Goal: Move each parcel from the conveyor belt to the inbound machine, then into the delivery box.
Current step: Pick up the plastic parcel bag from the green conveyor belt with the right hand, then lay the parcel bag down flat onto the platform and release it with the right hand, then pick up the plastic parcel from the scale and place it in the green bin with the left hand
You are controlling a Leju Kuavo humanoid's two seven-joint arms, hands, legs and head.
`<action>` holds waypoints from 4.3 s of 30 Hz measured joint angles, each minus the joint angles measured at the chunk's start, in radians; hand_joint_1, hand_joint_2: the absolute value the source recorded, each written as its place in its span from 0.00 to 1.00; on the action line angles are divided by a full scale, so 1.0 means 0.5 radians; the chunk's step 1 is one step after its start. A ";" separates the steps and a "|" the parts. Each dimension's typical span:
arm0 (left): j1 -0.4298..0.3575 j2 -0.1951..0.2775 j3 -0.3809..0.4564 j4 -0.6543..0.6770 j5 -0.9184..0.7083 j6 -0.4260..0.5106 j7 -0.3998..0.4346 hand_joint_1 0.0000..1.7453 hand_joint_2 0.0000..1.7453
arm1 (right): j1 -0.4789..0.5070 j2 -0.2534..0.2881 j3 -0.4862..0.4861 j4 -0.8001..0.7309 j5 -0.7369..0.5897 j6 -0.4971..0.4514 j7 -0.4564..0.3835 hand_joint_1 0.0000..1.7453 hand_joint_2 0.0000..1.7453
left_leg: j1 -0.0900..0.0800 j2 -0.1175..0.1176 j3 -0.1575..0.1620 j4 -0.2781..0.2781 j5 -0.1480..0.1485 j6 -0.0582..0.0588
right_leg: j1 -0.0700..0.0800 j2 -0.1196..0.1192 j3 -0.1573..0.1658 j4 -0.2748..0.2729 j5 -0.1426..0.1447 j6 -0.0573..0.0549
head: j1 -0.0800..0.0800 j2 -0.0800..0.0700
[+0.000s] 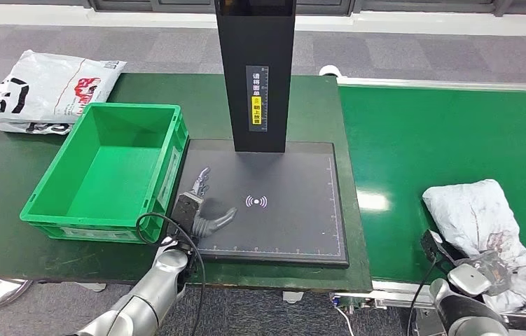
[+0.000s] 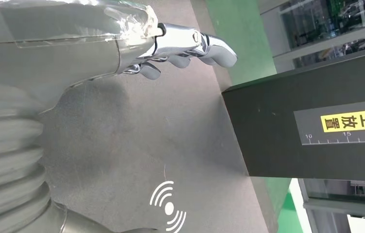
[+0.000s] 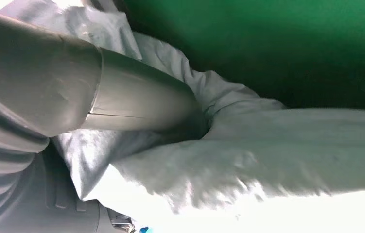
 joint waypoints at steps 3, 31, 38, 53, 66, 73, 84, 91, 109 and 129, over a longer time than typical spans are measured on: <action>0.007 0.001 0.000 -0.017 -0.007 0.010 0.011 0.00 1.00 | -0.010 0.024 -0.002 0.000 0.008 -0.117 -0.061 1.00 1.00 | 0.000 0.000 -0.001 0.000 0.000 0.000 | 0.000 0.000 0.000 0.000 0.000 0.000 | 0.000 0.000; 0.053 0.035 0.005 -0.258 -0.168 0.217 0.103 0.00 1.00 | 0.285 0.819 0.224 -1.584 -0.578 -0.880 -1.607 1.00 1.00 | 0.002 -0.001 -0.010 -0.002 0.003 -0.010 | 0.003 0.000 -0.015 0.004 -0.001 -0.008 | -0.001 0.000; 0.048 0.035 0.005 -0.265 -0.171 0.233 0.089 0.00 1.00 | 0.343 0.897 0.600 -1.605 -0.652 -0.842 -1.410 1.00 1.00 | 0.004 0.000 -0.010 -0.004 0.003 -0.011 | 0.008 0.001 -0.016 0.005 -0.003 -0.011 | -0.001 0.000; 0.016 0.054 0.005 -0.258 -0.123 0.230 0.087 0.00 1.00 | 0.201 0.839 1.235 -1.142 -0.992 -0.090 -1.171 1.00 1.00 | 0.005 0.001 -0.009 -0.003 0.003 -0.011 | 0.005 0.001 -0.015 0.005 -0.002 -0.011 | -0.001 0.000; 0.015 0.061 0.005 -0.251 -0.123 0.230 0.087 0.00 1.00 | 0.180 0.826 1.263 -1.084 -0.992 -0.090 -1.171 1.00 1.00 | 0.005 0.001 -0.008 -0.003 0.004 -0.011 | 0.006 0.001 -0.015 0.005 -0.002 -0.011 | -0.001 0.000; 0.014 0.064 0.005 -0.247 -0.116 0.225 0.088 0.00 1.00 | 0.170 0.818 1.280 -1.072 -0.972 -0.012 -1.155 1.00 1.00 | 0.005 0.001 -0.008 -0.003 0.004 -0.011 | 0.005 0.001 -0.015 0.005 -0.002 -0.011 | -0.001 0.000; 0.012 0.060 0.005 -0.246 -0.061 0.212 0.087 0.00 1.00 | 0.140 0.789 1.375 -0.961 -0.960 0.103 -1.153 0.00 1.00 | 0.005 0.004 -0.005 -0.003 0.003 -0.011 | 0.006 0.004 -0.014 0.005 -0.002 -0.011 | 0.000 0.000; 0.033 0.029 0.004 -0.306 -0.028 0.079 0.091 0.00 1.00 | 0.294 0.776 1.274 -1.091 -1.792 -0.592 -1.854 0.00 1.00 | 0.004 0.003 -0.006 -0.002 0.003 -0.011 | 0.005 0.003 -0.014 0.005 -0.002 -0.010 | 0.000 0.000; 0.049 -0.018 -0.165 -0.455 -0.017 0.126 0.157 0.00 1.00 | 0.459 0.726 0.994 -1.476 -2.473 -0.559 -2.233 0.00 1.00 | 0.003 0.005 -0.006 -0.002 0.001 -0.009 | 0.004 0.006 -0.015 0.003 -0.002 -0.010 | 0.000 0.000; 0.043 -0.005 -0.481 -0.334 -0.538 0.056 0.333 0.00 1.00 | 0.452 0.707 0.993 -1.493 -2.458 -0.492 -2.180 0.00 1.00 | 0.003 0.005 -0.006 -0.002 0.001 -0.009 | 0.004 0.006 -0.014 0.003 -0.002 -0.010 | 0.000 0.000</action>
